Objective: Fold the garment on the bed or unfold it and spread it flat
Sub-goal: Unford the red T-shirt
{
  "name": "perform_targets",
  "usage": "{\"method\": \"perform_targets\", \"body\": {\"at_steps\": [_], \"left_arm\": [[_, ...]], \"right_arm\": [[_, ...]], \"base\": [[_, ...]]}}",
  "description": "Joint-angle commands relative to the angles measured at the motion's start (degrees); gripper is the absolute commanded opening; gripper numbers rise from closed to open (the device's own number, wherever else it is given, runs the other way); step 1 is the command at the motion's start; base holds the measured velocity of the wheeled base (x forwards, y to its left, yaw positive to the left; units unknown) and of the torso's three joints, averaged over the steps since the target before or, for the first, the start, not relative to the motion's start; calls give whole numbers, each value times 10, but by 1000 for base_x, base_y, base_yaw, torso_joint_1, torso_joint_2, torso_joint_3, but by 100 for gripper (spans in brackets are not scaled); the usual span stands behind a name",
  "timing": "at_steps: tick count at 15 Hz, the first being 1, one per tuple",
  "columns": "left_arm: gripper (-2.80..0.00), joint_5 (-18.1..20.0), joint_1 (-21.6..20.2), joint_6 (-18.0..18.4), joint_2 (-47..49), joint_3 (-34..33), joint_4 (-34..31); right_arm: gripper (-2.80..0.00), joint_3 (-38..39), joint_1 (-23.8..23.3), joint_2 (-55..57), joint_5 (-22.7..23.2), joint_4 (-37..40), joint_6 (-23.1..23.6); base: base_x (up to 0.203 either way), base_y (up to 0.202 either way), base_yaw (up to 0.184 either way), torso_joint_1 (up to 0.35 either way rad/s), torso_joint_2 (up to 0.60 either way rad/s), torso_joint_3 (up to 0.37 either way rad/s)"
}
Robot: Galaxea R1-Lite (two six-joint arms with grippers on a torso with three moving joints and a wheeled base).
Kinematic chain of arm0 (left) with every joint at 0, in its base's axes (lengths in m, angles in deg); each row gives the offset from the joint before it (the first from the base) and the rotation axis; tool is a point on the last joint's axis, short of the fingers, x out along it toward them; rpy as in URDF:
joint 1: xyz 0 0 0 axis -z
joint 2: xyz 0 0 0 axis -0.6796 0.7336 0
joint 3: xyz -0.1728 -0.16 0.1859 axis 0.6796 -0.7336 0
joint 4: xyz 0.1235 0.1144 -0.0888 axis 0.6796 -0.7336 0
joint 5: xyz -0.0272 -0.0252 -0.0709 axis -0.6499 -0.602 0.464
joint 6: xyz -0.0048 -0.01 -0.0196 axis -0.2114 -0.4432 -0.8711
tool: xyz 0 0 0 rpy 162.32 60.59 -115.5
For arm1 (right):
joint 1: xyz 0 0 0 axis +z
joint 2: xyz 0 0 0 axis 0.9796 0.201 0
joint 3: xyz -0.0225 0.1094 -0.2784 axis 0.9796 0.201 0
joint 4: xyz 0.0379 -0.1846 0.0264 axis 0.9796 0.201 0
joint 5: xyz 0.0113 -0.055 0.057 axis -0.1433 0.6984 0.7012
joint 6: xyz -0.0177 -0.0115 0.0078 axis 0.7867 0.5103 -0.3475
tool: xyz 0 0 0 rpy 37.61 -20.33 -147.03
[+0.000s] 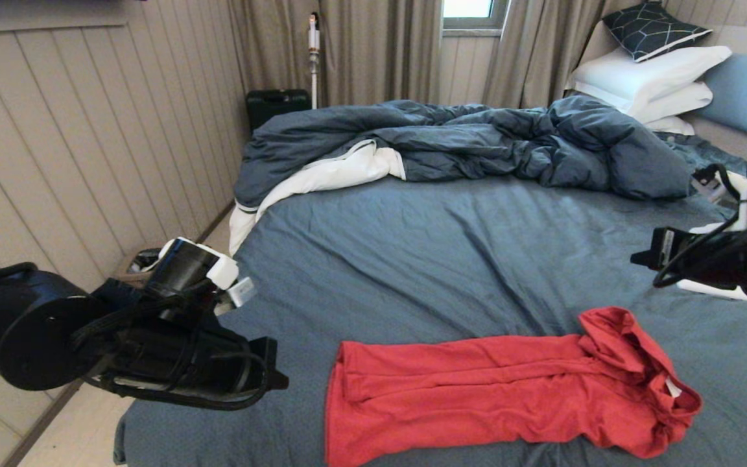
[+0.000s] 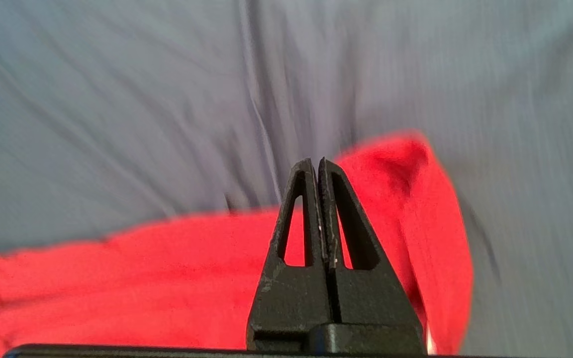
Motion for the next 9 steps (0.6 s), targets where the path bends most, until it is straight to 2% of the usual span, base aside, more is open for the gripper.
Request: {"method": "perform_targets", "body": {"at_steps": [1, 3, 4, 9], "left_arm": [[0, 0, 24, -2, 38, 24, -1], [0, -3, 43, -5, 67, 47, -1], [0, -20, 53, -7, 83, 57, -1], [0, -158, 112, -15, 150, 92, -1]], "right_arm": [[-280, -56, 4, 41, 8, 13, 0], [-280, -93, 10, 67, 20, 24, 0], [-280, -100, 12, 77, 22, 23, 1], [-280, -128, 9, 106, 40, 21, 4]], "base": [[0, 0, 0, 0, 0, 0], [0, 0, 0, 0, 0, 0], [0, 0, 0, 0, 0, 0], [0, 0, 0, 0, 0, 0]]}}
